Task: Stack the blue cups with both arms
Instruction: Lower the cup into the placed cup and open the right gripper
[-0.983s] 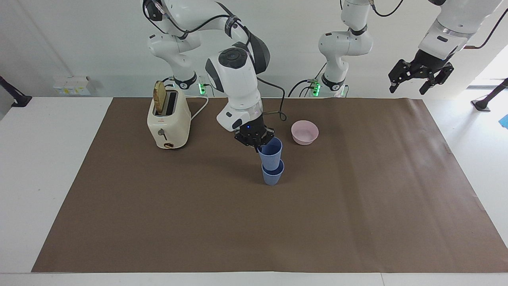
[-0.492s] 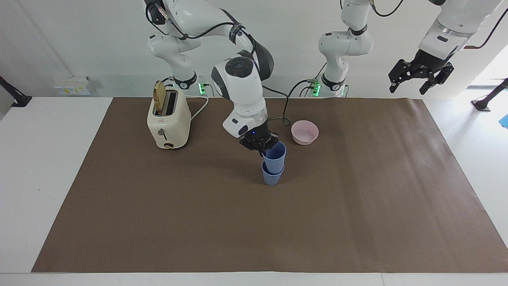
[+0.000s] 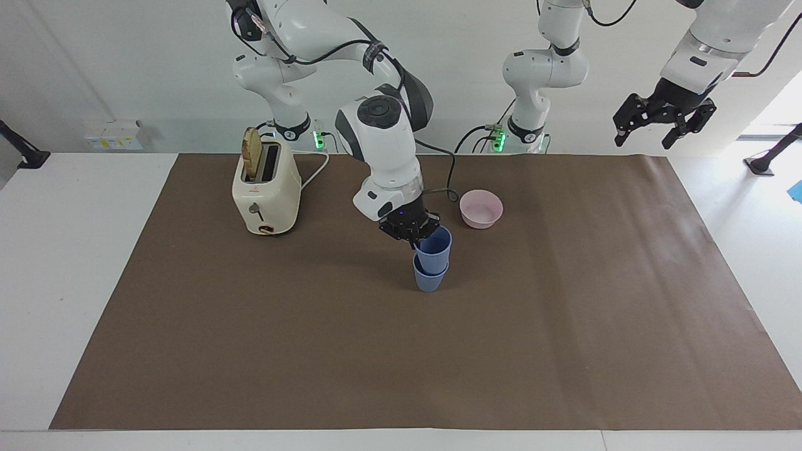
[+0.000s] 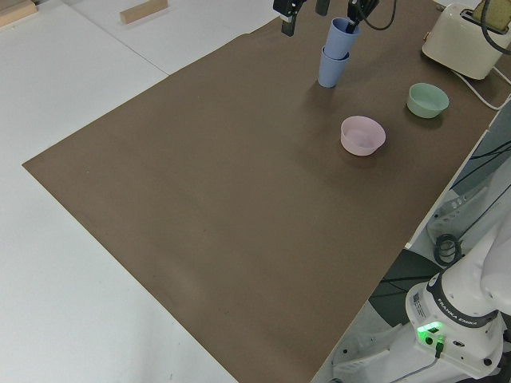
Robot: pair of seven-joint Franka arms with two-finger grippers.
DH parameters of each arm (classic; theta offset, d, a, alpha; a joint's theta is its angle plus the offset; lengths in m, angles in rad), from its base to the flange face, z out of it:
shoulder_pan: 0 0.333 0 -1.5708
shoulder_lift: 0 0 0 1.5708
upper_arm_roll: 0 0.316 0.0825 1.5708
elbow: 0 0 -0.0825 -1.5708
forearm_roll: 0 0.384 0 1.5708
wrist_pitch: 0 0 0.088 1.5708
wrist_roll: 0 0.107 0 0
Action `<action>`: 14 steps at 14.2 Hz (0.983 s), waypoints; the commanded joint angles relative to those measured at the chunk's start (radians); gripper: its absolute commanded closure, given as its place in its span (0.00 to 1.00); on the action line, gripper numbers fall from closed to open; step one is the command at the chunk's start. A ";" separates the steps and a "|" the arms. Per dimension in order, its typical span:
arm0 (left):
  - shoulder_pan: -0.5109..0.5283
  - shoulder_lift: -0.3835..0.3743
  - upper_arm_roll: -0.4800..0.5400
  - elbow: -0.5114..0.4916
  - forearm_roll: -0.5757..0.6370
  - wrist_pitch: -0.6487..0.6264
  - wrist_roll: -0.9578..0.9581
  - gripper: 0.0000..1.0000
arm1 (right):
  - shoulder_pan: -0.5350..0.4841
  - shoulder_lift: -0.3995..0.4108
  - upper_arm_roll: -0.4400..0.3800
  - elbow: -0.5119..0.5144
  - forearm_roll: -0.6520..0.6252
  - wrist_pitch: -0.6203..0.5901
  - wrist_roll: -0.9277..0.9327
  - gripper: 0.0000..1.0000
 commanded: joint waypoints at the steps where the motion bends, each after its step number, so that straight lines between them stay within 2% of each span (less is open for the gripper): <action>1: 0.006 -0.021 -0.005 -0.018 0.012 -0.007 -0.010 0.00 | -0.003 0.007 0.002 -0.014 -0.004 0.009 0.001 1.00; 9: 0.006 -0.021 -0.005 -0.018 0.012 -0.007 -0.010 0.00 | -0.011 0.024 0.002 -0.029 -0.004 0.015 -0.005 1.00; 11: 0.006 -0.021 -0.005 -0.018 0.012 -0.007 -0.010 0.00 | -0.012 0.025 0.002 -0.025 -0.004 0.015 -0.005 0.41; 12: 0.004 -0.021 -0.005 -0.018 0.012 -0.007 -0.010 0.00 | -0.012 0.025 0.002 -0.025 -0.006 0.015 -0.005 0.01; 14: 0.006 -0.021 -0.005 -0.018 0.012 -0.007 -0.010 0.00 | -0.011 0.025 0.002 -0.023 -0.015 0.015 -0.005 0.00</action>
